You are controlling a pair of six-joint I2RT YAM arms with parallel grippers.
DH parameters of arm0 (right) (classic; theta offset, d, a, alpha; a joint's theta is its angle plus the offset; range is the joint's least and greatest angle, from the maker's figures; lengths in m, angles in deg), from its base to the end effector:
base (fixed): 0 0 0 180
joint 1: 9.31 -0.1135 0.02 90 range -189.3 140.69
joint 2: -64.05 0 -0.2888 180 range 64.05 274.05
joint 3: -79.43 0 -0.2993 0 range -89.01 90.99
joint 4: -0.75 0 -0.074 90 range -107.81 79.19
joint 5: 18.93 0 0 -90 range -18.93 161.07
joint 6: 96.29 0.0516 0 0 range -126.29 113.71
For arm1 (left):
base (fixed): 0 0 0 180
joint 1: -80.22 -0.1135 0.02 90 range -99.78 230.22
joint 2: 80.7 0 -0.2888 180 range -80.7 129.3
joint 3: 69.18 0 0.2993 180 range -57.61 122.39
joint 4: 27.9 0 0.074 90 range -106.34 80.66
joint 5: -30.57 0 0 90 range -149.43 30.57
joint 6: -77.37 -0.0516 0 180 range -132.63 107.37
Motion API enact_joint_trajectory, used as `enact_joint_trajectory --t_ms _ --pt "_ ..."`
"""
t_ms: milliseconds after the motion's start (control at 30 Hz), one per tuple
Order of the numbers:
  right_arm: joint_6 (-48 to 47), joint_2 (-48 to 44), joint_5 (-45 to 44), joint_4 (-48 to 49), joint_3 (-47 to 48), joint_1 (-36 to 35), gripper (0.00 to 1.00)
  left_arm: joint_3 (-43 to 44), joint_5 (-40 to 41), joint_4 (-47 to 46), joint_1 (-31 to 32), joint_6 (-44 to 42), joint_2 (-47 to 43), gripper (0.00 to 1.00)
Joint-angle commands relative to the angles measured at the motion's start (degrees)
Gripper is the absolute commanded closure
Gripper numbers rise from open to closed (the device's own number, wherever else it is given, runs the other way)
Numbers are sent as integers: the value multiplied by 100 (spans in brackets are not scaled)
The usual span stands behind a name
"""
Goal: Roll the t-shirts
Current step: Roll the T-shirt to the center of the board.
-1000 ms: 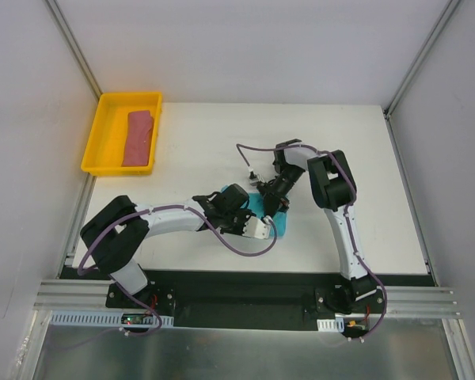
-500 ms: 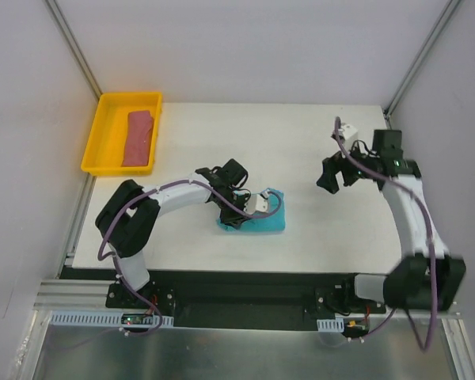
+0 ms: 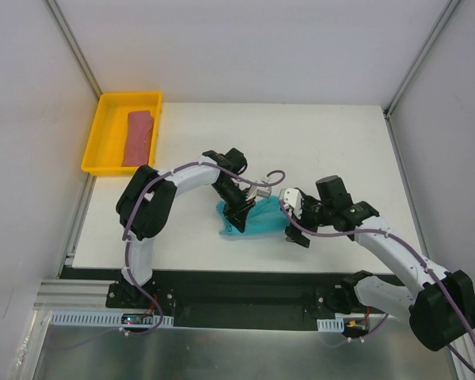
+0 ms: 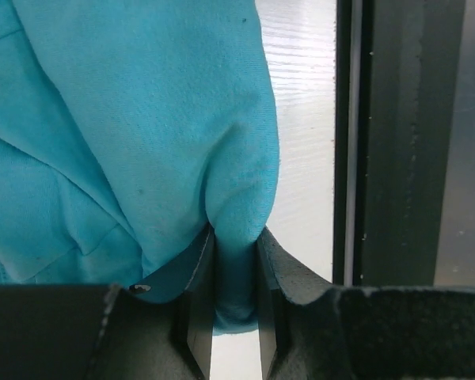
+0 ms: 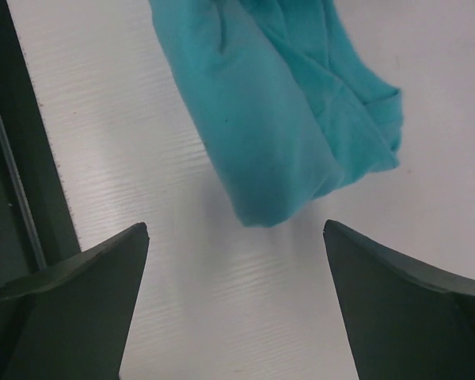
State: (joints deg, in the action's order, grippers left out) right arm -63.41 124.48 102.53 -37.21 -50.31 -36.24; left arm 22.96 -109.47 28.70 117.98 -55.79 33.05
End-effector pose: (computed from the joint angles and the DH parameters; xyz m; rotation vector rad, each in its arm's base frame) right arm 0.2114 0.1376 0.2240 -1.7061 1.5268 0.3922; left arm 0.3208 -0.2985 0.1627 1.8133 1.9297 -1.2202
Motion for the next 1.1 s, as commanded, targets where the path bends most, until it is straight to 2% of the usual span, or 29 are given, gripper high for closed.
enact_joint_trajectory --t_ms 0,267,467,567,600,667,700,800,967,1067 --pt "-694 -22 -123 827 121 -268 4 213 -629 497 -93 27 112 85" --pt "-1099 715 -158 1101 -11 -813 4 318 -770 541 -190 106 252 84" --pt "-1055 1322 -666 1619 -91 -997 1 327 -858 568 -260 97 270 83" --pt "-1047 1515 -799 1576 32 -1006 13 257 -946 585 -304 53 253 83" --pt "-1081 1595 -800 1437 102 -998 27 205 -990 603 -330 53 252 82" --pt "-1221 1779 -660 859 357 -989 45 169 -1086 620 -409 88 235 82" --pt "-1274 1806 -572 620 453 -971 60 143 -1139 673 -444 114 235 82" --pt "-1572 1911 -19 -688 945 -848 76 169 -1411 918 -611 202 252 86" --pt "-2311 2534 711 -3112 1736 -594 82 81 -1816 1806 -726 202 427 96" --pt "-2540 3246 958 -3949 2176 -374 84 125 -1904 2166 -743 211 699 98"
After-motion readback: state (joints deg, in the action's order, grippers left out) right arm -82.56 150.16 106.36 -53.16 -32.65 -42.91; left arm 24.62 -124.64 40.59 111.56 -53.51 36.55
